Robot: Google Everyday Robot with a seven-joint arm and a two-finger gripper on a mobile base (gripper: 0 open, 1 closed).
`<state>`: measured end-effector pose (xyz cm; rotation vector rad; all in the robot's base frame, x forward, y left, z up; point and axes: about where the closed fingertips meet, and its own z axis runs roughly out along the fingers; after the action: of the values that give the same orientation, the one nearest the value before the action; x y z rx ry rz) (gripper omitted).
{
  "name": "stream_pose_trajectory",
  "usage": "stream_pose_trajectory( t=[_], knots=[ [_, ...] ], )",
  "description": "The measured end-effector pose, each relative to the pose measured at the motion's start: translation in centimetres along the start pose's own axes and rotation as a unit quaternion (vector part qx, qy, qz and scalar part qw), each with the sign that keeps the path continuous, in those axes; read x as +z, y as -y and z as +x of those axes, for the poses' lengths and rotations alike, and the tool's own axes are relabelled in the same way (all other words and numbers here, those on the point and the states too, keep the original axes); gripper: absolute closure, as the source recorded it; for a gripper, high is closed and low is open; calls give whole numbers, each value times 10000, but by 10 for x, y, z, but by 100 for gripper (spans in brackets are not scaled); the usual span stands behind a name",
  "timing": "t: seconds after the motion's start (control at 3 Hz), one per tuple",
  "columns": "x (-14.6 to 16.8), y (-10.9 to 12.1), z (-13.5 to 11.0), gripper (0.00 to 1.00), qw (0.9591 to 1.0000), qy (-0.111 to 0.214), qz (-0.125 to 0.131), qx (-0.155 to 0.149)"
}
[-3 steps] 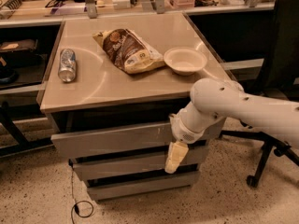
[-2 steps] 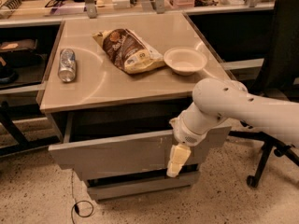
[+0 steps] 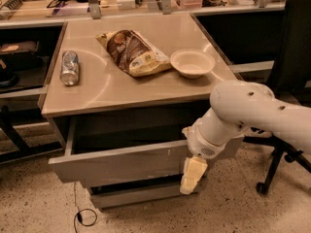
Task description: Open top drawer
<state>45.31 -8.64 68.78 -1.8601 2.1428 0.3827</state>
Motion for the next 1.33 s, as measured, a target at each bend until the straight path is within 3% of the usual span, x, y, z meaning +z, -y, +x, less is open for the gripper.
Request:
stream_pose_trajectory(
  t=[0.33,0.67,1.0,1.33],
  knots=[
    [8,6,-10,0,9998,-103,-3,-144],
    [37,-5,-9,0,9989,-280,-328,-206],
    [43,-18,-1,0,9976,-396,-531,-176],
    [42,-18,-2,0,9976,-396,-532,-176]
  ],
)
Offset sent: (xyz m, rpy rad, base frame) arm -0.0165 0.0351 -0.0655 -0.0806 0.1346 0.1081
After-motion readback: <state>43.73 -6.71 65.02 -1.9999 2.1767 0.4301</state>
